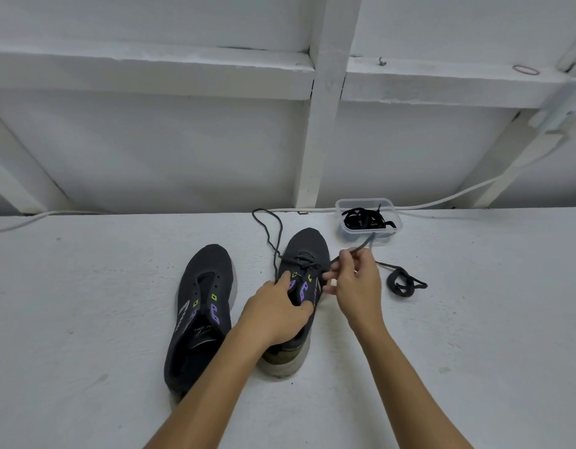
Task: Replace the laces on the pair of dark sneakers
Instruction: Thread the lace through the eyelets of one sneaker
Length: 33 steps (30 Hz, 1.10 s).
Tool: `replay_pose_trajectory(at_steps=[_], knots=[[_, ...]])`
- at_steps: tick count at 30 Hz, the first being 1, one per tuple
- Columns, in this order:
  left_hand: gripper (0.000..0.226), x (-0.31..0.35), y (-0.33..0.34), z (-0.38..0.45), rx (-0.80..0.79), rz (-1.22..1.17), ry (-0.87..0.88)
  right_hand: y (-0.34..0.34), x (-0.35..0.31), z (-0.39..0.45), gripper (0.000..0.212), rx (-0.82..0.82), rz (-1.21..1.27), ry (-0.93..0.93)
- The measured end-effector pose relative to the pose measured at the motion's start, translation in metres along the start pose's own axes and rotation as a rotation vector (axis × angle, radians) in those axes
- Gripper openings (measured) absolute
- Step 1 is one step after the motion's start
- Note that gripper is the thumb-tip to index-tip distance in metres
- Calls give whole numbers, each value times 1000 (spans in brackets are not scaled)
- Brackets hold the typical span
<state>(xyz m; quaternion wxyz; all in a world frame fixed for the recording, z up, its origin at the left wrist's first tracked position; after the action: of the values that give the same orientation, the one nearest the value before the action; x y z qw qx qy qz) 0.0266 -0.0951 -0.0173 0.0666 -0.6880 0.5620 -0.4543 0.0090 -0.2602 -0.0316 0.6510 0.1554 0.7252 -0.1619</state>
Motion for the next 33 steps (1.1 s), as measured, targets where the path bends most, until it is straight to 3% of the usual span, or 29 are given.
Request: replay_pose_trajectory(at_steps=[2, 4, 6, 11, 14, 18, 23, 26, 33], knots=[[82, 0, 0, 0, 2, 5, 1, 2, 4, -3, 16, -117, -65, 30], [82, -1, 0, 1, 5, 10, 1, 6, 9, -6, 12, -285, -279, 34], [82, -1, -1, 2, 3, 10, -3, 6, 11, -7, 7, -346, -409, -3], [83, 0, 0, 2, -2, 8, -2, 5, 8, -4, 17, -289, -337, 33], [83, 1, 0, 2, -3, 6, -1, 8, 8, -9, 19, -246, -390, -32], [81, 0, -1, 2, 0, 4, 2, 12, 5, -11, 19, -308, -471, -158], [80, 2, -2, 1, -2, 10, -4, 8, 5, -6, 16, -335, -443, -107], [80, 2, -1, 1, 0, 12, -4, 9, 3, -8, 17, -282, -444, -201], [83, 1, -2, 1, -11, -7, -7, 9, 10, -5, 8, -302, -352, -77]])
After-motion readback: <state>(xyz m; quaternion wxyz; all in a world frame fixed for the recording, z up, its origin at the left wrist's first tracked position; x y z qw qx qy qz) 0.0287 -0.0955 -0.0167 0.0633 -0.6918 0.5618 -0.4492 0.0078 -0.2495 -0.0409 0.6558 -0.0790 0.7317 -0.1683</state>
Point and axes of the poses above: each hand's wrist, its own z-axis towards the middle knuckle, its own y-axis out of the palm, x = y × z, the point moved 3 cm from there along z, towards the middle knuckle, and after that the axes turned 11 degrees about -x, right-handed, at the moved point
